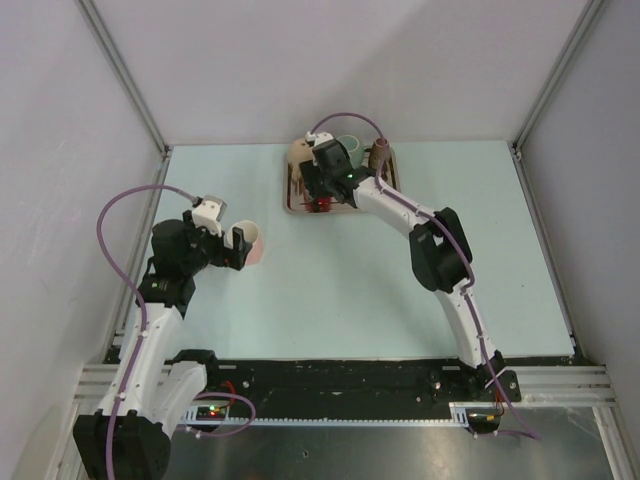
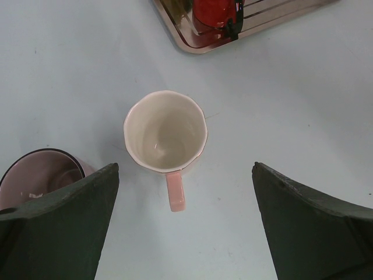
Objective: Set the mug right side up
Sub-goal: Turn over the cup on the tray.
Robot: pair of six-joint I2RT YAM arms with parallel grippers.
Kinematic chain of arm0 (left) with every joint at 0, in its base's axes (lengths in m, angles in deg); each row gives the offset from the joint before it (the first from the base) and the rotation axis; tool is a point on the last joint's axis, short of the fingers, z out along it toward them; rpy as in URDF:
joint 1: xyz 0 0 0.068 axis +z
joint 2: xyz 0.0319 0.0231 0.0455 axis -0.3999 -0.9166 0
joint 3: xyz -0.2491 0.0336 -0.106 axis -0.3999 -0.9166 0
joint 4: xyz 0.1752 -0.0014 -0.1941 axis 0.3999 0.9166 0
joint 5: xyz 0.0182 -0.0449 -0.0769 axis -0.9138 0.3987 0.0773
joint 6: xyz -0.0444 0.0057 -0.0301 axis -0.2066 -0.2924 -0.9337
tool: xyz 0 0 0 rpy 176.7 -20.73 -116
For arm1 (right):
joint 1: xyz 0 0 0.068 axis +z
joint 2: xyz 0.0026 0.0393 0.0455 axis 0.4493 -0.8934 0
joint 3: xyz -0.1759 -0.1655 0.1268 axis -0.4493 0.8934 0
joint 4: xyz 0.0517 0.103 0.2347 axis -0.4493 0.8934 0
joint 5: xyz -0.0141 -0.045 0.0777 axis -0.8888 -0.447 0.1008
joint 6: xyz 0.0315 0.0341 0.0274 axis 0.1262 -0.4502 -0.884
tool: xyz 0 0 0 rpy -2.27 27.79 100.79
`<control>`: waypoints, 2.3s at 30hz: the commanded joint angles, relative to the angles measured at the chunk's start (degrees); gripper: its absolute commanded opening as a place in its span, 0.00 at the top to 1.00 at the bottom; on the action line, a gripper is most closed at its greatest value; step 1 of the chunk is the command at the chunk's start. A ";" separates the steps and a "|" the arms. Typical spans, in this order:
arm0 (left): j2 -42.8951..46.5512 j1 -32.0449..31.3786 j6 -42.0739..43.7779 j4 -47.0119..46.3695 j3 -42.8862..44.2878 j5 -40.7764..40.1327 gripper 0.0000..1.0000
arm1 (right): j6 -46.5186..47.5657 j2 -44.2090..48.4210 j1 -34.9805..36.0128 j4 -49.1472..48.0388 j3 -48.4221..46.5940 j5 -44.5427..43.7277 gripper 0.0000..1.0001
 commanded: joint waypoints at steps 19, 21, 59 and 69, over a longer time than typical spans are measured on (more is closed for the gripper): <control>0.52 0.47 1.22 -2.29 -0.78 1.11 0.00 | -1.79 -6.03 0.69 4.25 -8.54 -7.69 0.38; 0.55 0.47 1.24 -2.33 -0.79 1.08 0.00 | -1.55 -6.39 0.58 4.25 -8.94 -7.64 0.41; -0.08 0.47 1.19 -2.55 -0.87 1.05 0.00 | 1.11 -9.21 -0.43 6.50 -11.60 -10.17 0.65; 0.20 0.47 1.15 -2.61 -0.91 0.87 0.00 | 1.87 -9.98 -0.53 5.68 -12.40 -9.05 0.73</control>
